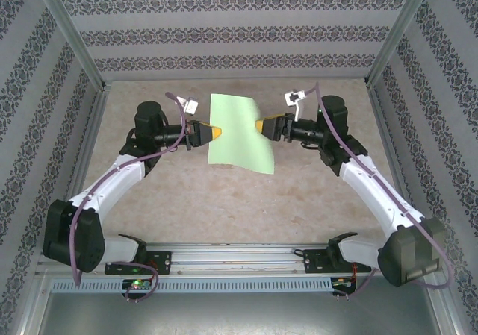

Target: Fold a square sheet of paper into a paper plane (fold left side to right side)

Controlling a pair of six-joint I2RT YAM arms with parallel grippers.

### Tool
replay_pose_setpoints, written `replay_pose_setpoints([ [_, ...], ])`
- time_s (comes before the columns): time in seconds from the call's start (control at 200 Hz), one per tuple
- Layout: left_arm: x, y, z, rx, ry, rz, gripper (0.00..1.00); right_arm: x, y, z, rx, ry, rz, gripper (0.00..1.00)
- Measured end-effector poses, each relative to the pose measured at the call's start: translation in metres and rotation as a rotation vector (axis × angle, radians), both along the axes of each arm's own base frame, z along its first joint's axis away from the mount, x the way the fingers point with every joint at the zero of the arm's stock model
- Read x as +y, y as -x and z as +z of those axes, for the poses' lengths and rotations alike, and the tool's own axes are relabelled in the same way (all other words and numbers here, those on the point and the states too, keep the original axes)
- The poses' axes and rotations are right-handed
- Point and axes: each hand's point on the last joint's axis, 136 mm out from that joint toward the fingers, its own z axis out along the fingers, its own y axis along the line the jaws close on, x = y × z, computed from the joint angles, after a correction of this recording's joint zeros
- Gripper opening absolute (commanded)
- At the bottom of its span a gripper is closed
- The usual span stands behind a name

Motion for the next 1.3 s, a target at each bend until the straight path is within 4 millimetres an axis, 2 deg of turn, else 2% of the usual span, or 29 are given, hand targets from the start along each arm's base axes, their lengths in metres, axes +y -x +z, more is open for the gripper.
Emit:
replay_pose_setpoints([
  [0.1, 0.0, -0.014, -0.029, 0.105, -0.031, 0.05, 0.0, -0.022, -0.012, -0.015, 0.029, 0.051, -0.13, 0.72],
  [0.17, 0.001, -0.024, -0.063, 0.211, -0.067, 0.088, 0.0, -0.034, -0.019, -0.029, 0.063, 0.092, -0.203, 0.72],
  [0.265, 0.004, -0.032, -0.119, 0.374, -0.145, 0.139, 0.0, -0.047, -0.025, -0.054, 0.125, 0.149, -0.279, 0.67],
  [0.395, 0.015, -0.031, -0.183, 0.53, -0.276, 0.199, 0.0, -0.053, -0.029, -0.091, 0.213, 0.206, -0.328, 0.57],
  [0.515, 0.024, -0.025, -0.216, 0.6, -0.364, 0.225, 0.0, -0.046, -0.03, -0.129, 0.309, 0.26, -0.325, 0.46],
  [0.615, 0.031, -0.021, -0.227, 0.618, -0.415, 0.242, 0.0, -0.03, -0.027, -0.158, 0.378, 0.301, -0.289, 0.34],
  [0.724, 0.035, -0.021, -0.231, 0.616, -0.447, 0.253, 0.0, -0.01, -0.023, -0.19, 0.46, 0.341, -0.245, 0.21],
  [0.944, 0.035, -0.021, -0.232, 0.604, -0.47, 0.255, 0.01, 0.024, -0.03, -0.228, 0.564, 0.381, -0.198, 0.03],
  [1.114, 0.035, -0.02, -0.232, 0.605, -0.473, 0.252, 0.05, 0.033, -0.033, -0.252, 0.621, 0.404, -0.191, 0.0],
  [1.299, 0.034, -0.021, -0.23, 0.605, -0.469, 0.248, 0.17, 0.032, -0.029, -0.271, 0.669, 0.433, -0.191, 0.0],
])
